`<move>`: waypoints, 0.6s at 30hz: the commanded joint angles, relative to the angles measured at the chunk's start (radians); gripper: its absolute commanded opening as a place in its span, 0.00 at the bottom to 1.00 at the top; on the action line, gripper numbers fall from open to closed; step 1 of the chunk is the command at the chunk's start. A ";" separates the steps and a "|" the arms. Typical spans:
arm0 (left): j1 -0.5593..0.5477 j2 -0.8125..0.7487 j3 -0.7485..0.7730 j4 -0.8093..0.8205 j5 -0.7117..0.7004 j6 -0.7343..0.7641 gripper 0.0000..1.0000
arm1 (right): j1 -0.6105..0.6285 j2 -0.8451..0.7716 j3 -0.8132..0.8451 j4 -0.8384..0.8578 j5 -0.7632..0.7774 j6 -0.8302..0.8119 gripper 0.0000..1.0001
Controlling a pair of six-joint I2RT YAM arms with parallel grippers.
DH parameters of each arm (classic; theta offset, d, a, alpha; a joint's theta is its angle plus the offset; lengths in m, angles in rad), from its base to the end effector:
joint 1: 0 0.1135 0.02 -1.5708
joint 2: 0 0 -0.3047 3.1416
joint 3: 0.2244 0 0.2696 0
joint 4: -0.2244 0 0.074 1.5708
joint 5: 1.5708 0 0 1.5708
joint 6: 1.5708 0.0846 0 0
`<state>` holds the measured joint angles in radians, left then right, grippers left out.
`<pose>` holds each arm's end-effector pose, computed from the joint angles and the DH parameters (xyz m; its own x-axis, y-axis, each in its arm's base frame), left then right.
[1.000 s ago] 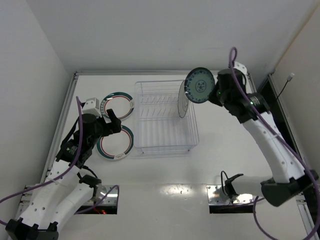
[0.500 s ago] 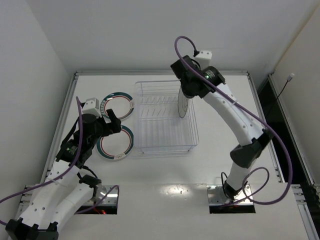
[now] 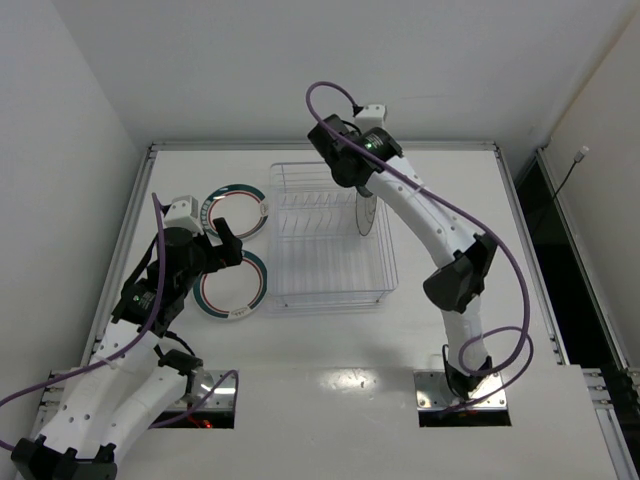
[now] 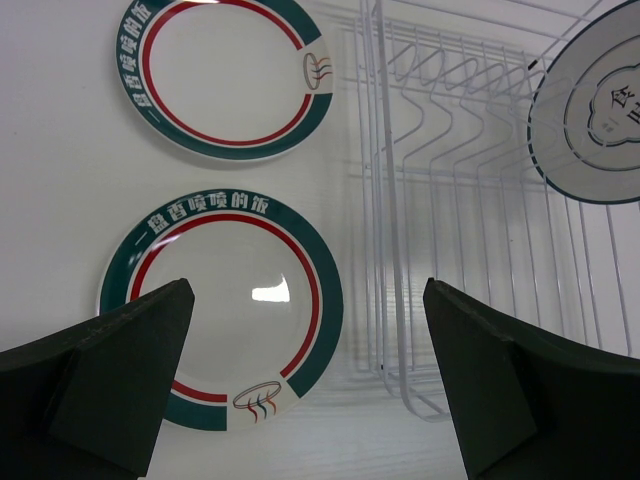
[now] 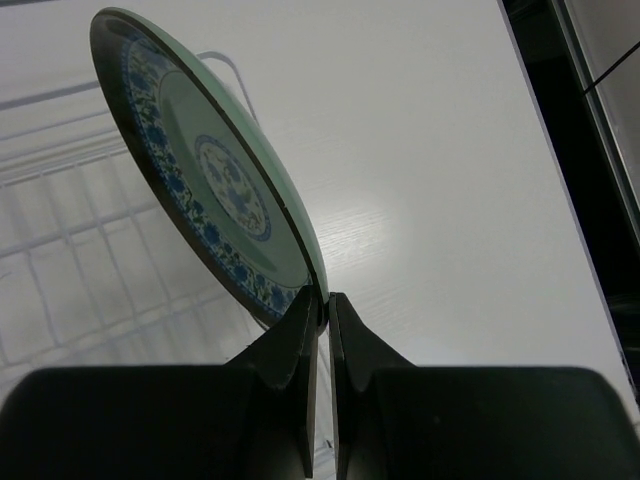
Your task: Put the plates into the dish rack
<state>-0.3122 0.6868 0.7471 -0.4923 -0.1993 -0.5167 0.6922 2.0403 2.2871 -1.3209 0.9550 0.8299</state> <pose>0.1818 -0.0411 0.3167 -0.4106 -0.3763 -0.8305 -0.0838 0.9226 -0.3766 0.3956 0.2383 0.3996 -0.5079 0.1326 -0.8512 0.4527 0.8817 -0.1328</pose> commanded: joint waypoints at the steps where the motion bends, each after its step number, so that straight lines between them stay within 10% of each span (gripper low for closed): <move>1: 0.012 -0.013 0.008 0.006 0.001 -0.003 1.00 | 0.023 0.030 0.003 -0.009 0.076 -0.008 0.00; 18: 0.012 -0.013 0.008 0.006 0.001 -0.003 1.00 | 0.032 0.199 -0.027 -0.083 0.176 0.060 0.00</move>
<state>-0.3122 0.6868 0.7471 -0.4923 -0.1993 -0.5167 0.7170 2.2322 2.2734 -1.3437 1.0554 0.8562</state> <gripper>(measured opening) 1.000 0.021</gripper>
